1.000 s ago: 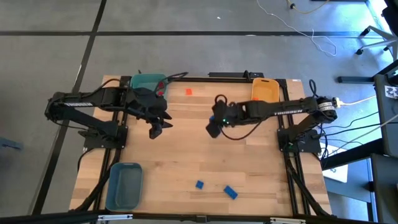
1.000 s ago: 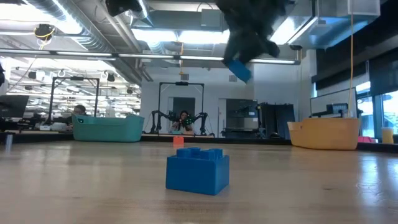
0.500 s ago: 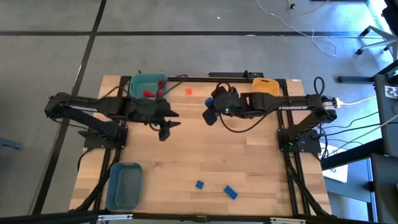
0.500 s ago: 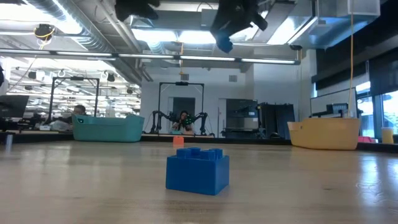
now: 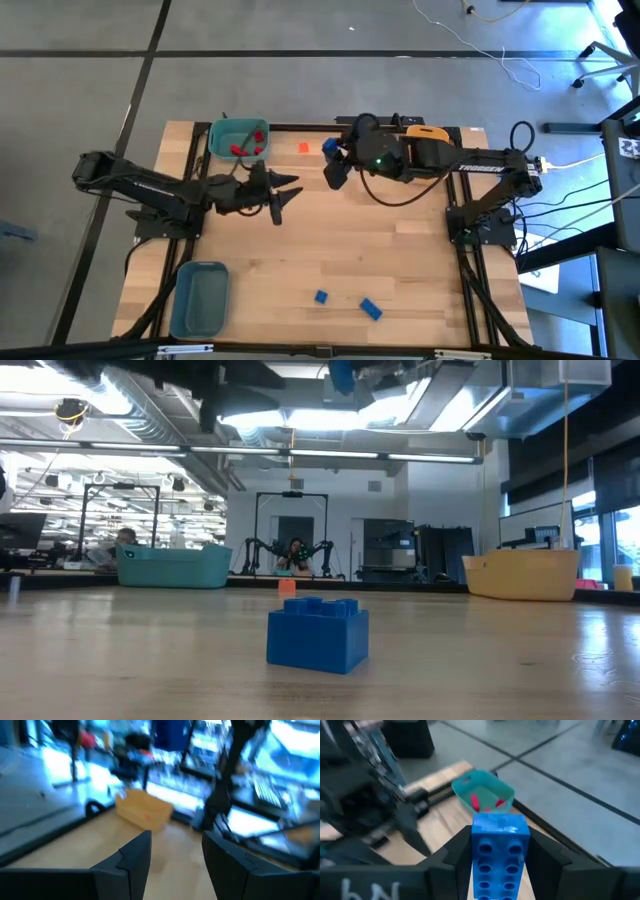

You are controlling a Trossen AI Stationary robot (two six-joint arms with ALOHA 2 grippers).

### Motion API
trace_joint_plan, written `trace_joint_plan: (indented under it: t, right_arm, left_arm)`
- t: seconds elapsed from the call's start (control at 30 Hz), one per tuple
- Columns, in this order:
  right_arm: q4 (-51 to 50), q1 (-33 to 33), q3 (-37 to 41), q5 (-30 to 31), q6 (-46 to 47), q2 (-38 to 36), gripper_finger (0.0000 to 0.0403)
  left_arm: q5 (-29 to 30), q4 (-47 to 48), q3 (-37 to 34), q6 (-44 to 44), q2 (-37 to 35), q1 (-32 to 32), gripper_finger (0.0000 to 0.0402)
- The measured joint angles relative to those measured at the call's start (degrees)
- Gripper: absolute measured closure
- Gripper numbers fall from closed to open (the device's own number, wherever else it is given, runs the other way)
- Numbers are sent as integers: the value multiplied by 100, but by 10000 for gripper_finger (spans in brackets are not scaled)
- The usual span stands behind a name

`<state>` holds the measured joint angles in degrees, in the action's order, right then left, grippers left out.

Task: Sort & place blocks by color
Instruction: Put the blue game piece into the gray bin

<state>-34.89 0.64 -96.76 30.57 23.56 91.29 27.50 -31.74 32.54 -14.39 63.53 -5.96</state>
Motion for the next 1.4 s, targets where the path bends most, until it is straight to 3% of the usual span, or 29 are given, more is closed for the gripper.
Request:
trace_joint_plan:
  t: [0.1, 0.23, 0.57, 0.67, 0.73, 1.13, 1.4]
  right_arm:
    - [260, 0, -121, -19, -16, 0, 261]
    - [426, 0, -133, -66, -16, -1, 261]
    - [739, 115, -122, -65, -311, 430, 261]
    - [825, 121, -122, -64, -406, 521, 261]
    - [833, 118, -122, -63, -434, 544, 261]
    - [841, 146, -122, -66, -458, 544, 261]
    - [843, 149, -122, -60, -460, 544, 261]
  left_arm:
    - [242, -1200, -390, 312, 169, 5, 233]
    - [76, -2299, -512, 931, 382, 2, 233]
    - [61, -2302, 183, 1761, 885, 4, 233]
    - [532, -1996, 406, 1946, 1012, 4, 233]
    - [816, -1694, 531, 1948, 1072, 6, 233]
    - [1067, -1758, 688, 1965, 1226, 11, 233]
    - [893, -2030, 690, 1758, 1226, 161, 233]
